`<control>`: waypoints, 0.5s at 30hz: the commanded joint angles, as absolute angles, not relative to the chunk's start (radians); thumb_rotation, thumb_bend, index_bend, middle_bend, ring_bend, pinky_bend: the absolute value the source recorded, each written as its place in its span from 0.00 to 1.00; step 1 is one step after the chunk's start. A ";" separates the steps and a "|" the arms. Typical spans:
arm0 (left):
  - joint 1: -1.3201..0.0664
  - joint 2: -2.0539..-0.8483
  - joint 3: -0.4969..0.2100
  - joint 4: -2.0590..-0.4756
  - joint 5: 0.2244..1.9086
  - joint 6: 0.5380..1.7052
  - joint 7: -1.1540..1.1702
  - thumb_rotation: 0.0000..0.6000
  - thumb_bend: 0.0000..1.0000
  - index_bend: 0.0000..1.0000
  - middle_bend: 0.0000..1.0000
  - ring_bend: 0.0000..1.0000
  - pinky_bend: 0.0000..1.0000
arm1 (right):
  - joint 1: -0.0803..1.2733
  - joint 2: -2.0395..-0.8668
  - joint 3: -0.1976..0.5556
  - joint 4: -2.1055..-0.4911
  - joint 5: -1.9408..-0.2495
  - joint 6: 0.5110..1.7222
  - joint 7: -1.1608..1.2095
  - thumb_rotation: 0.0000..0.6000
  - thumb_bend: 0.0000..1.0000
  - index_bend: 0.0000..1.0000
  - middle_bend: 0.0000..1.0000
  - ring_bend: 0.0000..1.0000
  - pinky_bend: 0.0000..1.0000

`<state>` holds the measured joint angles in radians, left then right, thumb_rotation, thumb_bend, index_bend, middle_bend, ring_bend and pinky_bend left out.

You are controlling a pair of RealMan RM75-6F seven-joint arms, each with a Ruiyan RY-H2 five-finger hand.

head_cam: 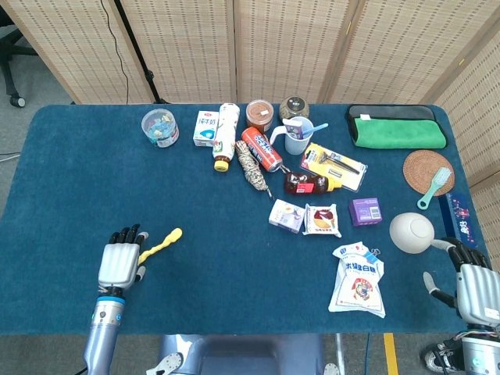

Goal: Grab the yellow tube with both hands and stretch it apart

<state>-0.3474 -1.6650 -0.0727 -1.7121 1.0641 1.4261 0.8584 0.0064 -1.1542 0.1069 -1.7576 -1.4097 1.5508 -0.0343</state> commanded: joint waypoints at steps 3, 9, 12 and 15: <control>-0.350 -1.681 -0.081 -1.689 1.053 1.424 0.858 1.00 0.20 0.25 0.14 0.13 0.19 | 0.003 -1.153 0.105 -1.760 -1.409 1.552 -0.032 1.00 0.33 0.28 0.23 0.26 0.20; -0.359 -1.699 -0.101 -1.663 1.029 1.414 0.858 1.00 0.20 0.26 0.14 0.13 0.19 | -0.002 -1.150 0.104 -1.763 -1.409 1.554 -0.032 1.00 0.33 0.28 0.23 0.26 0.20; -0.363 -1.704 -0.106 -1.656 1.019 1.408 0.859 1.00 0.20 0.26 0.14 0.13 0.19 | -0.002 -1.149 0.103 -1.765 -1.409 1.553 -0.033 1.00 0.34 0.28 0.23 0.26 0.21; -0.367 -1.713 -0.118 -1.640 1.002 1.400 0.851 1.00 0.20 0.27 0.14 0.13 0.19 | -0.003 -1.148 0.102 -1.766 -1.409 1.551 -0.033 1.00 0.34 0.27 0.23 0.26 0.21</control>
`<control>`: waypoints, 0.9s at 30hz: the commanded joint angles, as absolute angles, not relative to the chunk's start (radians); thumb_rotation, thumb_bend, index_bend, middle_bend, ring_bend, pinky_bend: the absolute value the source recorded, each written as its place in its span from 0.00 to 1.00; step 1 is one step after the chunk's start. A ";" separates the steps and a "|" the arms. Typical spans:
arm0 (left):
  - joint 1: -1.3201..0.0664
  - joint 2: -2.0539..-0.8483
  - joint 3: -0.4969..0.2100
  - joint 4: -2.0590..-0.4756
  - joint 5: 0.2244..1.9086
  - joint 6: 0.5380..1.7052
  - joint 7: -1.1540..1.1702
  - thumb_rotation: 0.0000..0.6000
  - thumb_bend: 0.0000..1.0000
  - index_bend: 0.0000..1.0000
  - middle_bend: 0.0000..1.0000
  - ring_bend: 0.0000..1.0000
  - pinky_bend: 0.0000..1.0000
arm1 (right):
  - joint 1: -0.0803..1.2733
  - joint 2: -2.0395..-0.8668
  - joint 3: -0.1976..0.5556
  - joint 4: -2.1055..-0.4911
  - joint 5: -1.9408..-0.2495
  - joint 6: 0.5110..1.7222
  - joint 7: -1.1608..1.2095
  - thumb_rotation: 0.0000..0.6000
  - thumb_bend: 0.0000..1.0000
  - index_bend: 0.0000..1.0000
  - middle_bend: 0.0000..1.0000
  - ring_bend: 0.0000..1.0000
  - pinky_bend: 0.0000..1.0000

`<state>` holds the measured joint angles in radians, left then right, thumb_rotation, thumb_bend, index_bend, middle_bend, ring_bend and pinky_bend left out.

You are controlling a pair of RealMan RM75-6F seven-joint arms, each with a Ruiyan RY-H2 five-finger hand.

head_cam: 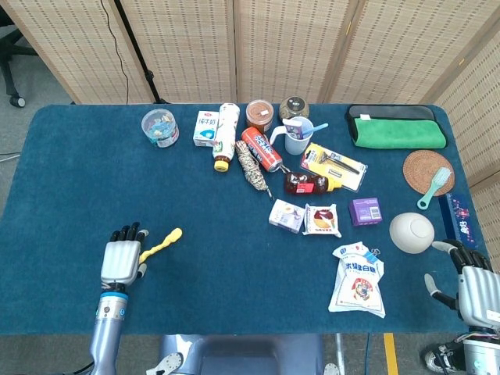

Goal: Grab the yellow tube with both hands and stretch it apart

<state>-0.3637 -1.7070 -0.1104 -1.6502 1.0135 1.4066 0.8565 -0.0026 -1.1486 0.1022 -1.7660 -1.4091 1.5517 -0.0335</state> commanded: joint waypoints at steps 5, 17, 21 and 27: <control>-0.369 -1.720 -0.123 -1.632 0.994 1.394 0.834 1.00 0.20 0.31 0.14 0.13 0.19 | -0.004 -1.148 0.101 -1.767 -1.409 1.548 -0.033 1.00 0.33 0.28 0.23 0.26 0.21; -0.369 -1.722 -0.120 -1.628 0.975 1.391 0.825 1.00 0.27 0.46 0.14 0.14 0.19 | -0.007 -1.145 0.100 -1.772 -1.406 1.546 -0.034 1.00 0.33 0.28 0.23 0.25 0.21; -0.367 -1.720 -0.120 -1.629 0.968 1.392 0.822 1.00 0.34 0.47 0.14 0.14 0.19 | -0.006 -1.146 0.100 -1.774 -1.403 1.542 -0.035 1.00 0.33 0.28 0.23 0.25 0.21; -0.367 -1.719 -0.119 -1.626 0.958 1.391 0.819 1.00 0.35 0.48 0.14 0.14 0.19 | -0.008 -1.144 0.100 -1.781 -1.402 1.542 -0.037 1.00 0.33 0.28 0.23 0.25 0.21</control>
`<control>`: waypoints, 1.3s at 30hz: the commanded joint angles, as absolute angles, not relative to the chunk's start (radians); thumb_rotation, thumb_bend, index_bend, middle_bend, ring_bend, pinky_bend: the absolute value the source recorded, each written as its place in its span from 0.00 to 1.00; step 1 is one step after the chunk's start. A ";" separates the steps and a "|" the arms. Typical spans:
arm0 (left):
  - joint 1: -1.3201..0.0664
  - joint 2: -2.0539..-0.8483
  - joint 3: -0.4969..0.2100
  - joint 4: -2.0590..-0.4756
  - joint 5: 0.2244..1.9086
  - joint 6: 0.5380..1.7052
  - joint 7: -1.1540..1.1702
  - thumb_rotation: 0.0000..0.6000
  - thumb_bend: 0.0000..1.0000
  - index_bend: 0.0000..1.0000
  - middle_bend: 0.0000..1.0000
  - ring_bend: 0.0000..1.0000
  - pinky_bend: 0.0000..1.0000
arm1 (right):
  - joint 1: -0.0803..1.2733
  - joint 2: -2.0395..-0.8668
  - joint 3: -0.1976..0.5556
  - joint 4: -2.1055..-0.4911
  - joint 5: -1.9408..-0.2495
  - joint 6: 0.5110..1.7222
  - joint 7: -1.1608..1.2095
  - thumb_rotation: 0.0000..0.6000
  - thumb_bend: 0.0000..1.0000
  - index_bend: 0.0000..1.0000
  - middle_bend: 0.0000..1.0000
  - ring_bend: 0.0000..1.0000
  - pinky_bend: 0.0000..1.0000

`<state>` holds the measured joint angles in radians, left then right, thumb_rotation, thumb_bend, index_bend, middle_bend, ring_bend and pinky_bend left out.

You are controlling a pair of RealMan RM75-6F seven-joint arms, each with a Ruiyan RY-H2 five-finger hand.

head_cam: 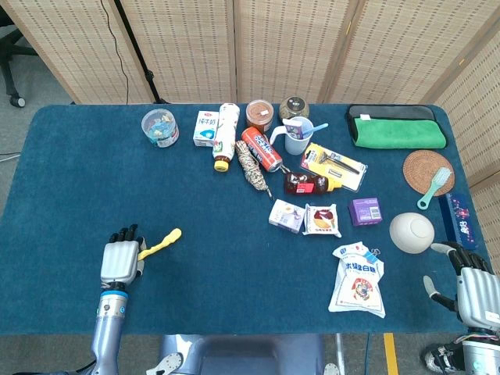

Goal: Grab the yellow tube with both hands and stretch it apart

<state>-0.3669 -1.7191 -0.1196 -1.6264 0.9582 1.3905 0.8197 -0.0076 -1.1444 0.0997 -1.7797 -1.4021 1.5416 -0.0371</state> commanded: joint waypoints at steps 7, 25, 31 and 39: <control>-0.364 -1.717 -0.119 -1.628 0.950 1.387 0.804 1.00 0.37 0.48 0.14 0.14 0.19 | -0.010 -1.140 0.098 -1.789 -1.405 1.543 -0.038 1.00 0.33 0.27 0.23 0.25 0.22; -0.348 -1.680 -0.114 -1.678 0.945 1.381 0.745 1.00 0.55 0.55 0.15 0.14 0.19 | -0.008 -1.136 0.097 -1.800 -1.406 1.536 -0.037 1.00 0.33 0.27 0.23 0.25 0.22; -0.343 -1.649 -0.120 -1.692 0.986 1.395 0.703 1.00 0.58 0.58 0.16 0.14 0.19 | -0.005 -1.137 0.098 -1.798 -1.405 1.531 -0.033 1.00 0.34 0.27 0.23 0.25 0.22; -0.336 -1.587 -0.107 -1.702 1.074 1.418 0.664 1.00 0.64 0.60 0.17 0.14 0.19 | 0.001 -1.138 0.099 -1.790 -1.404 1.519 -0.025 1.00 0.33 0.26 0.22 0.25 0.22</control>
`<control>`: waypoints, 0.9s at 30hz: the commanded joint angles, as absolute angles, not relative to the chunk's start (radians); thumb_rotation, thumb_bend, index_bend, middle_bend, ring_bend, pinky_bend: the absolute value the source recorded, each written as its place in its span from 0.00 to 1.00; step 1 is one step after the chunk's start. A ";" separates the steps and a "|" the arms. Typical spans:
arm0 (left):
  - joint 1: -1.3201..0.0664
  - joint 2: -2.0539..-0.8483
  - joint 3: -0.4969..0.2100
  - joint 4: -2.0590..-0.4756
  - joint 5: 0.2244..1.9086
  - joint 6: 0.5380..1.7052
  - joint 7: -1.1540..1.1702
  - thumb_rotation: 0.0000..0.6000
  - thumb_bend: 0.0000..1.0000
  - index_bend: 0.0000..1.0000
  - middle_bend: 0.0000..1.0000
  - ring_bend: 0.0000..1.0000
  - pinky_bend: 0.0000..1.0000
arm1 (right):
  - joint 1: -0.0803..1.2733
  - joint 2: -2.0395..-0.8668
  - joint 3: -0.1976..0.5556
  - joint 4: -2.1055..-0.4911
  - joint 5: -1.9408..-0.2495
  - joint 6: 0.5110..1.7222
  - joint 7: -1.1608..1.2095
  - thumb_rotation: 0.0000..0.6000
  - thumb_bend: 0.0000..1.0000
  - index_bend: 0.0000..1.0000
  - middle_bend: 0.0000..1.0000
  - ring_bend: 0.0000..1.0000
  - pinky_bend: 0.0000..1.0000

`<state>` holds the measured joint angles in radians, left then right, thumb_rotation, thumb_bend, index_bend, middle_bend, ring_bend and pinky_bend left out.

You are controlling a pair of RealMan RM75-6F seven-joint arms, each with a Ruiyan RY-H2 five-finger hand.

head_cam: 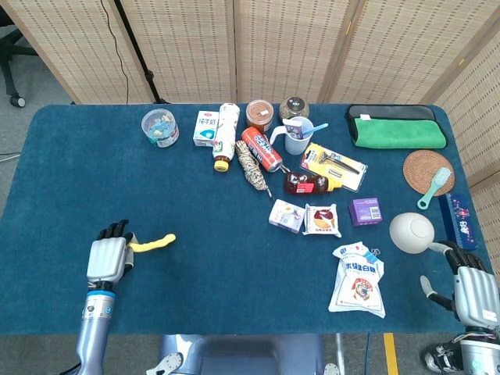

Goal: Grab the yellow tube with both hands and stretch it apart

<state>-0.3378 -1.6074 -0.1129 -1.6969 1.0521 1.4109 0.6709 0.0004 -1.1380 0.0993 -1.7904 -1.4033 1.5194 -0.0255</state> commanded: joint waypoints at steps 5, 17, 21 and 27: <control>-0.340 -1.558 -0.107 -1.701 1.118 1.421 0.647 1.00 0.64 0.60 0.17 0.14 0.19 | 0.003 -1.136 0.099 -1.790 -1.405 1.517 -0.023 1.00 0.33 0.26 0.22 0.25 0.22; -0.336 -1.509 -0.118 -1.698 1.231 1.435 0.527 1.00 0.64 0.65 0.19 0.14 0.18 | 0.020 -1.137 0.102 -1.788 -1.415 1.498 -0.018 1.00 0.33 0.25 0.22 0.25 0.22; -0.348 -1.463 -0.138 -1.753 1.212 1.391 0.490 1.00 0.64 0.65 0.19 0.14 0.18 | 0.036 -1.132 0.111 -1.795 -1.418 1.484 -0.022 1.00 0.34 0.25 0.22 0.25 0.22; -0.381 -1.384 -0.158 -1.822 1.210 1.316 0.450 1.00 0.64 0.65 0.19 0.14 0.18 | 0.072 -1.118 0.124 -1.826 -1.416 1.438 -0.008 1.00 0.33 0.25 0.21 0.23 0.23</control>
